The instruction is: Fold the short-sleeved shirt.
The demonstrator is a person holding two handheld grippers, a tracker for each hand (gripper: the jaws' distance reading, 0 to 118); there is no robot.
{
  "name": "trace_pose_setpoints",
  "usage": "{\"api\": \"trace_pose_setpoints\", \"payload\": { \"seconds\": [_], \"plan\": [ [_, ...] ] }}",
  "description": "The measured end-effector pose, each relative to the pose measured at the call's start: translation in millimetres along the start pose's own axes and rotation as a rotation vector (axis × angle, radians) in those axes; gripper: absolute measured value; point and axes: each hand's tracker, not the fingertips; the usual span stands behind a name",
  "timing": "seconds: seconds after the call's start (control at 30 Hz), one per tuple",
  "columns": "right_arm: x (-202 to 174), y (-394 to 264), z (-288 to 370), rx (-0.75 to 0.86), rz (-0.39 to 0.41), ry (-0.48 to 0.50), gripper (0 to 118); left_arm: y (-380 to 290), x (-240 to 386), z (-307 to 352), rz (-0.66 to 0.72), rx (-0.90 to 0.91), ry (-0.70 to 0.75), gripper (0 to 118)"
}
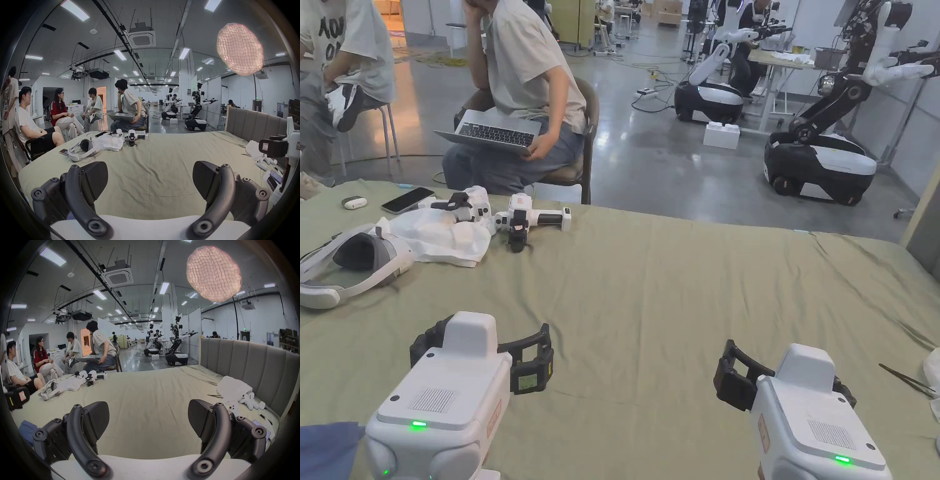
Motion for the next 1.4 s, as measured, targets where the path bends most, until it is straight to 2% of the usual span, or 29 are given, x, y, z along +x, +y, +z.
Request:
{"api": "trace_pose_setpoints", "payload": {
  "seconds": [0.1, 0.27, 0.43, 0.7, 0.93, 1.1, 1.4],
  "plan": [
    [1, 4, -4, -0.047, -0.049, -0.016, 101, 0, 1, 1, -0.002, -0.002, -0.012, 107],
    [2, 8, -7, -0.102, -0.057, -0.045, 101, 0, 2, 1, 0.022, 0.006, -0.005, 107],
    [5, 10, -12, -0.184, -0.127, -0.087, 101, 0, 2, 1, 0.053, 0.039, 0.028, 107],
    [8, 12, -13, -0.201, -0.152, -0.093, 101, 0, 4, 1, 0.028, 0.057, 0.035, 107],
    [4, 14, -14, -0.192, -0.111, -0.103, 101, 2, 6, -2, 0.004, 0.064, 0.047, 107],
    [3, 14, -14, -0.202, -0.101, -0.086, 101, 3, 8, -3, 0.006, 0.060, 0.032, 107],
    [1, 14, -15, -0.196, -0.081, -0.111, 101, 3, 11, -3, -0.016, 0.059, 0.021, 107]
  ]
}}
